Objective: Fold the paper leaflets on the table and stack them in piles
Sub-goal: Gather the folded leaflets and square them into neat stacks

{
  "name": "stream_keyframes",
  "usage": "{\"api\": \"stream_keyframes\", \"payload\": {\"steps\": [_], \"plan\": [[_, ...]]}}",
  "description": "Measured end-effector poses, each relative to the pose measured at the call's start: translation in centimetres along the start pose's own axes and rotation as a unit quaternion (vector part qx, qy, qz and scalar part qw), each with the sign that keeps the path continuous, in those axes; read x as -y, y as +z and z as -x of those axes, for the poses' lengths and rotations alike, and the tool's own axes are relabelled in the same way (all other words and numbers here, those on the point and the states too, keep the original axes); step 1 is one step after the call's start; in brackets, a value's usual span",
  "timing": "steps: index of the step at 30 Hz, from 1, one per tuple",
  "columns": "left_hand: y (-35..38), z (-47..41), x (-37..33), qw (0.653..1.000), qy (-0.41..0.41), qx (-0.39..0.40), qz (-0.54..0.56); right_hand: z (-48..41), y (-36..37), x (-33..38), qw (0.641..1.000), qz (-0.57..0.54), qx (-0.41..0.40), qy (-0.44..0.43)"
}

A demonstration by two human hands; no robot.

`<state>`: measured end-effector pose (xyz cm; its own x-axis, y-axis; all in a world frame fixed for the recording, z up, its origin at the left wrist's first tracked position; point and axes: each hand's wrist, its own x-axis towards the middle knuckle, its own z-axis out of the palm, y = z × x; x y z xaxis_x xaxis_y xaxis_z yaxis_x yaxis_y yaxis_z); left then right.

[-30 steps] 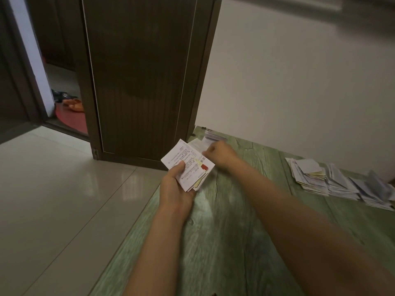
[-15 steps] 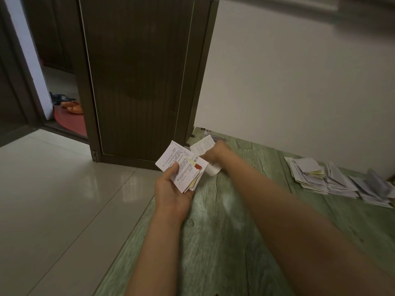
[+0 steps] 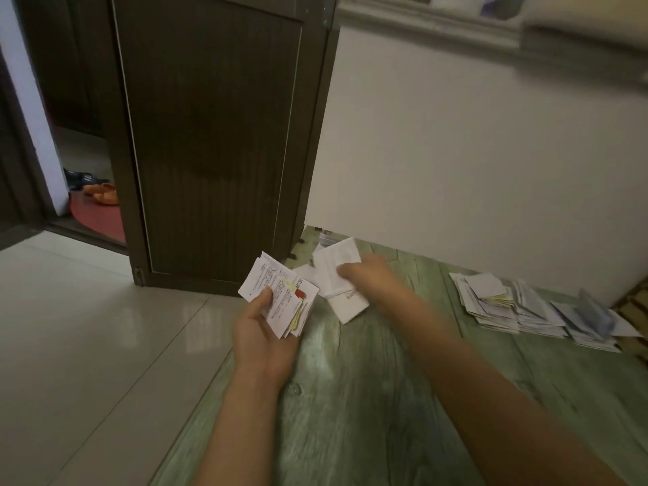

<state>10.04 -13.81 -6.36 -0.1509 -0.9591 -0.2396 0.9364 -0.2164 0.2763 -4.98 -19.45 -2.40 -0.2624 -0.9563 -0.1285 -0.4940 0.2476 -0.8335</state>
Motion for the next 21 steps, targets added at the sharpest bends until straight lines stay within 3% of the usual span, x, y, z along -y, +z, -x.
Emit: {"api": "stream_keyframes", "payload": {"steps": [3,6,8,13,17,21], "plan": [[0.3,0.3,0.1,1.000,-0.006,0.002,-0.003,-1.1,2.0,0.4,0.980,0.189,0.058,-0.003],[0.5,0.1,-0.1,1.000,-0.006,0.012,-0.005,-2.3,3.4,0.2,0.968,0.247,0.039,-0.018],[0.5,-0.2,0.0,1.000,-0.003,0.015,-0.017,-2.2,3.5,-0.1,0.977,0.209,0.039,-0.026],[0.7,-0.1,0.5,0.988,0.010,0.025,-0.151,2.4,2.0,-0.7,0.998,-0.060,0.014,-0.022],[1.0,0.1,1.7,0.923,0.054,0.017,-0.382,5.8,1.2,-0.9,0.981,-0.178,0.044,-0.064],[1.6,0.7,3.1,0.863,0.099,0.008,-0.495,7.3,0.9,-2.5,0.978,-0.194,0.051,-0.059]]}}
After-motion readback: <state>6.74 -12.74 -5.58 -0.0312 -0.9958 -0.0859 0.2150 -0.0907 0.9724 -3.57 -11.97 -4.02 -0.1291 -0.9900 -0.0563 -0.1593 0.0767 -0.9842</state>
